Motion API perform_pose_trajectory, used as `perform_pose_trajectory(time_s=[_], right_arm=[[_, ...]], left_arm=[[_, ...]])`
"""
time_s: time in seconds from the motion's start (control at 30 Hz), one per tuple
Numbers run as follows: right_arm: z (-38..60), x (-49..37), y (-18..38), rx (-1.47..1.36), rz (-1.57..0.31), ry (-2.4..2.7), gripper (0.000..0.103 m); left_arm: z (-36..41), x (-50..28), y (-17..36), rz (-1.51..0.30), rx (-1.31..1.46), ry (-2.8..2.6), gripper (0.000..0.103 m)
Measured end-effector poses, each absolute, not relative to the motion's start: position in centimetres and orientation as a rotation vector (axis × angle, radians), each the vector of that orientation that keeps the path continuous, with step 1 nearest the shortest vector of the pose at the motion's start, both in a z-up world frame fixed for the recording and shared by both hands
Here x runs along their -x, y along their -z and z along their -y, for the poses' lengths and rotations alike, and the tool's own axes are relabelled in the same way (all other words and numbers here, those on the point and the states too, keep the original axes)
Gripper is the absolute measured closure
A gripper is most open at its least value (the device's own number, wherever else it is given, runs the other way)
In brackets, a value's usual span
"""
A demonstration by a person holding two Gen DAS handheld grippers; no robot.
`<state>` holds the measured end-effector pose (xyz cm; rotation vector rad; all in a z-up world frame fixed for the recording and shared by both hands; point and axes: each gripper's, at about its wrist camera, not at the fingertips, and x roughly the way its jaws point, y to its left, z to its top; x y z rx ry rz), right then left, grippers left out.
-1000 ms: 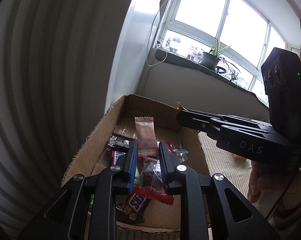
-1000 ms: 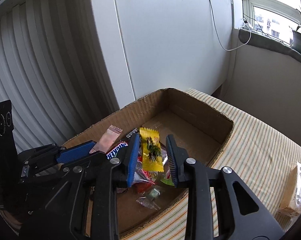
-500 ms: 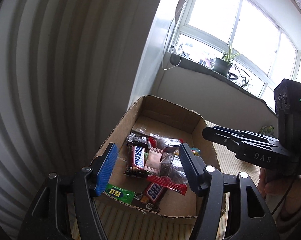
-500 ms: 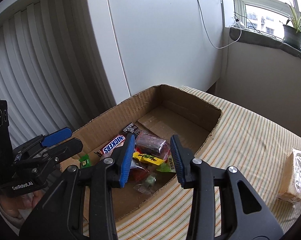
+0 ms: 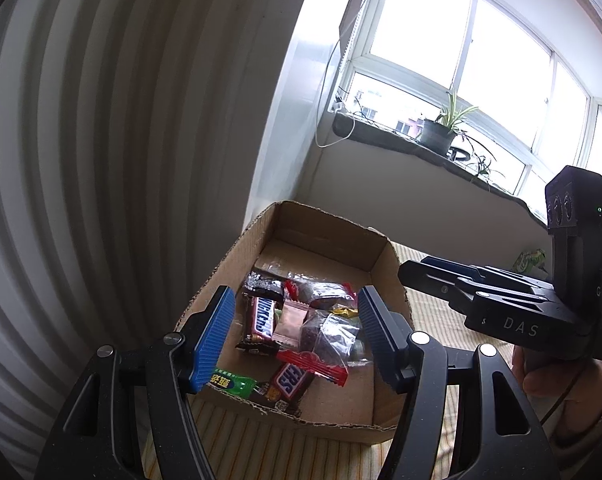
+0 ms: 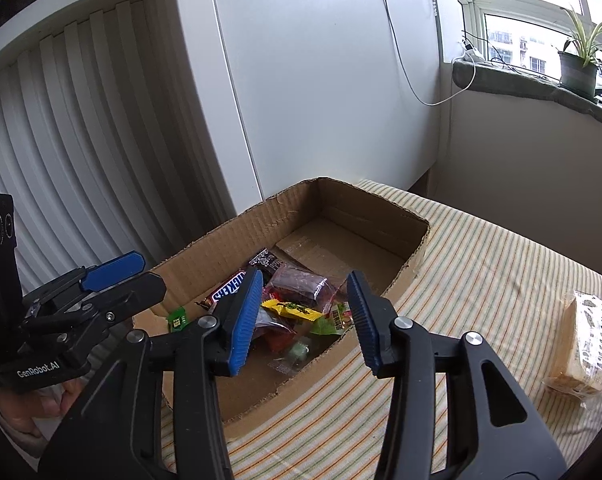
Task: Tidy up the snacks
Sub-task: 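Move both open tools back toward the wrapped bread loaf, then grasp the plastic-wrapped bread loaf with the right tool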
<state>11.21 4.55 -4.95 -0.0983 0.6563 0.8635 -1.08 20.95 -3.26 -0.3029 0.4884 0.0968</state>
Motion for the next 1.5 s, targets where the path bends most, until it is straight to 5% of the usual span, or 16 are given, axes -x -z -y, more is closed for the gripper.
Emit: perform_pose_trajectory(time_s=[0.53, 0.77, 1.13, 1.27, 1.37, 1.5], right_arm=[[10.5, -13.9, 5.5, -0.057, -0.641, -0.669, 0.056], [20.2, -15.0, 6.7, -0.108, -0.664, -0.461, 0.048], [22.0, -16.0, 7.0, -0.105, -0.669, -0.449, 0.048], [21.4, -18.0, 7.8, -0.082, -0.711, -0.449, 0.027], [20.8, -20.3, 8.5, -0.051, -0.756, -0.443, 0.023], [20.3, -24.0, 10.0, -0.059, -0.830, -0.472, 0.023]], left_arm=[[-9.8, -3.3, 1.7, -0.524, 0.193, 0.067, 0.040], [-3.2, -6.3, 1.9, -0.561, 0.179, 0.230, 0.035], [-0.4, -8.0, 2.4, -0.605, 0.167, 0.292, 0.034], [0.3, -9.3, 3.2, -0.631, 0.157, 0.302, 0.034], [0.9, -11.1, 4.6, -0.679, 0.158, 0.316, 0.024], [1.9, -13.7, 6.8, -0.755, 0.185, 0.338, 0.024]])
